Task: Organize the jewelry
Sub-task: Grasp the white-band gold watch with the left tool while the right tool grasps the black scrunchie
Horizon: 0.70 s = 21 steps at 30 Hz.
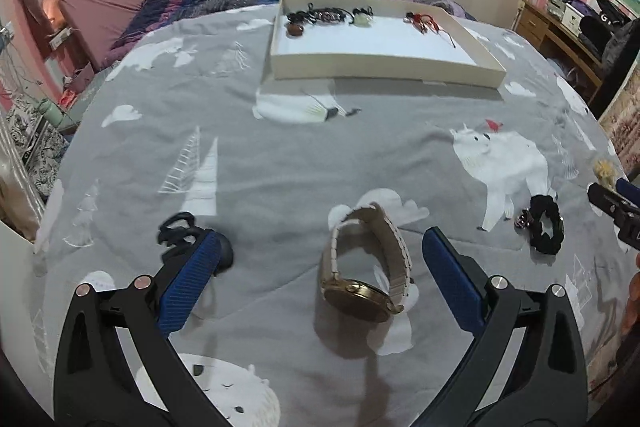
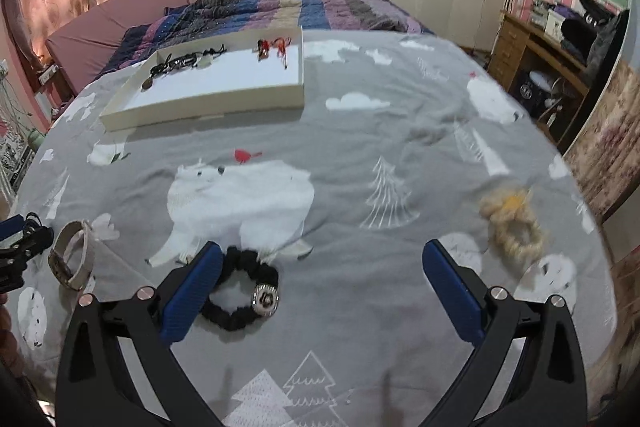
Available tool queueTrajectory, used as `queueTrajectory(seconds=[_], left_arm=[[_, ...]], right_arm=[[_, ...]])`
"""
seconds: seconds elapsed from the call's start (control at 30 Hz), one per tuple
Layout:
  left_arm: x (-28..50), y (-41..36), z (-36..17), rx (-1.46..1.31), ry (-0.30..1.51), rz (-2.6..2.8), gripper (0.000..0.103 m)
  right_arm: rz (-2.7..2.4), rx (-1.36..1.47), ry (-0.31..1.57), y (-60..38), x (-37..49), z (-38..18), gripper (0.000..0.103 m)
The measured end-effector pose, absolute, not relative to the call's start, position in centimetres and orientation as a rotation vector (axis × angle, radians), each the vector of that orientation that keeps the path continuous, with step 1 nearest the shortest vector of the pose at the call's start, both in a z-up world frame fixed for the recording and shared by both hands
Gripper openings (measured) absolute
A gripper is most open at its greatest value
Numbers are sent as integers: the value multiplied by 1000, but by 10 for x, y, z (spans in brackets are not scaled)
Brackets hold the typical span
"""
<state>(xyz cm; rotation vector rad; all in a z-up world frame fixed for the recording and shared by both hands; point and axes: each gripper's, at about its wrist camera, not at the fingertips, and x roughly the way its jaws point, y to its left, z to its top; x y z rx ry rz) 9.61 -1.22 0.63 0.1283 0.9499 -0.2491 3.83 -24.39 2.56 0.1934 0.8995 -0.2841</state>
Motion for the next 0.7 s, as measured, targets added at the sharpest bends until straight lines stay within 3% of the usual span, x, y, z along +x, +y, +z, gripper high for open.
queueTrajectory(seconds=[0.53,0.7], left_arm=[[111,-23,-11,164,1016,-279,93],[115,-28,-16,174,1032,-286,84]], right_arm=[[-255,158,986,-230,52,2,100],[-264,141,1011,-229,57,-5,100]])
